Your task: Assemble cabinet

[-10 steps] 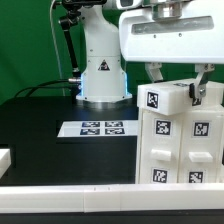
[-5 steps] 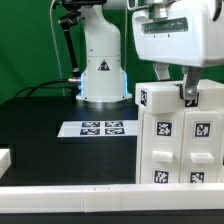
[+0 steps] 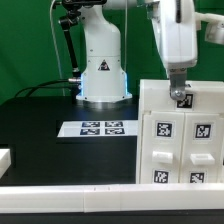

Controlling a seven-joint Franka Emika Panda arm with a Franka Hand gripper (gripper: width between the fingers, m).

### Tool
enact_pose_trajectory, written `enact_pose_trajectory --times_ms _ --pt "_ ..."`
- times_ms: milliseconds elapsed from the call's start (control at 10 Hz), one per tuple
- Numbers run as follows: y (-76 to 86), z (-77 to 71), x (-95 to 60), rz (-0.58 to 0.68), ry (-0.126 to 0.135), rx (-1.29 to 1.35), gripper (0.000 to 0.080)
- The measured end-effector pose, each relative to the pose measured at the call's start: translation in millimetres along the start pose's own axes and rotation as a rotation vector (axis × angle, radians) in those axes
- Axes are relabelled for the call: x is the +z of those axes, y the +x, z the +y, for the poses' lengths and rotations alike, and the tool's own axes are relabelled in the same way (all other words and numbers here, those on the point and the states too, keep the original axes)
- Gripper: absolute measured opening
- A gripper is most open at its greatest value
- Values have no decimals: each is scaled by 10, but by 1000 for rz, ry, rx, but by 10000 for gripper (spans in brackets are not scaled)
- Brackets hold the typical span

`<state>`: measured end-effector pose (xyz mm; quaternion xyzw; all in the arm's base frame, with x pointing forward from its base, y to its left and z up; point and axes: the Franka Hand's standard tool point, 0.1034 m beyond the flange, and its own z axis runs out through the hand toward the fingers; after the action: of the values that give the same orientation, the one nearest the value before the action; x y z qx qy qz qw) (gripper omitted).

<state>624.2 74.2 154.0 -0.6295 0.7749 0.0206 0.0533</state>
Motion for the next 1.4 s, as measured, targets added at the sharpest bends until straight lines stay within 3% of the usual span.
enact_pose_trajectory --times_ms 400,500,600,1100,1400 --pt "14 6 12 -3 -3 31 563" --pt "8 10 20 -3 -4 26 715" --pt "3 14 25 -2 -5 21 775" --pt "-18 94 -41 -23 -5 -36 796" --pt "-194 117 -115 -39 1 -46 796"
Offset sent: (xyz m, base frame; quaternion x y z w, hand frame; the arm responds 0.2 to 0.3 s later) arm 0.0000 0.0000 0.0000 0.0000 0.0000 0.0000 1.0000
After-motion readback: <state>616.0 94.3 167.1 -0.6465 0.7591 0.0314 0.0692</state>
